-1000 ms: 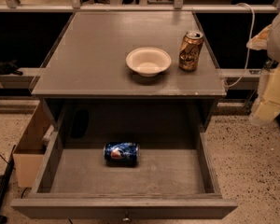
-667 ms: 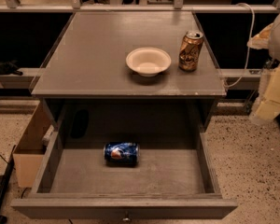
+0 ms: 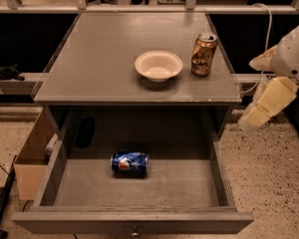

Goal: Pick pepsi can from top drawer and place on counter

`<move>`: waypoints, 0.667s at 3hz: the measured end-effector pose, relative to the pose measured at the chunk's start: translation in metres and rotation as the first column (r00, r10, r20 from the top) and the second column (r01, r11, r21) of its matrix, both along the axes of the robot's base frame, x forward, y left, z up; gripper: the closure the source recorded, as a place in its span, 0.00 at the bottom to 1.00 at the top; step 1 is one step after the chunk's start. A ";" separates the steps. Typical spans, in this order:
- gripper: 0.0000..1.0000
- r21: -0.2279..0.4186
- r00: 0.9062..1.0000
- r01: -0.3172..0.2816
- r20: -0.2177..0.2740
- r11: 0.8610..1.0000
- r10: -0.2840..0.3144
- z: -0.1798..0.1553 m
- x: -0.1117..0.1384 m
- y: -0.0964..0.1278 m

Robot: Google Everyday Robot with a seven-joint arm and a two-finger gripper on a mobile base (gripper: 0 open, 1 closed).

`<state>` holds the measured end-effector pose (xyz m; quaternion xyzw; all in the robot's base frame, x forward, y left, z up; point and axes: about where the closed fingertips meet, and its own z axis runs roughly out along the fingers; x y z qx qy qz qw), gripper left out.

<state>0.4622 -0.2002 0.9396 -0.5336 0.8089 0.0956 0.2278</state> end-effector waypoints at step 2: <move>0.00 0.170 0.997 0.016 -0.072 0.985 -0.004 -0.016 -0.033 0.012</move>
Offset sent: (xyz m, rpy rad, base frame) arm -0.0596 0.0036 -0.0157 0.2219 0.1004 -0.0245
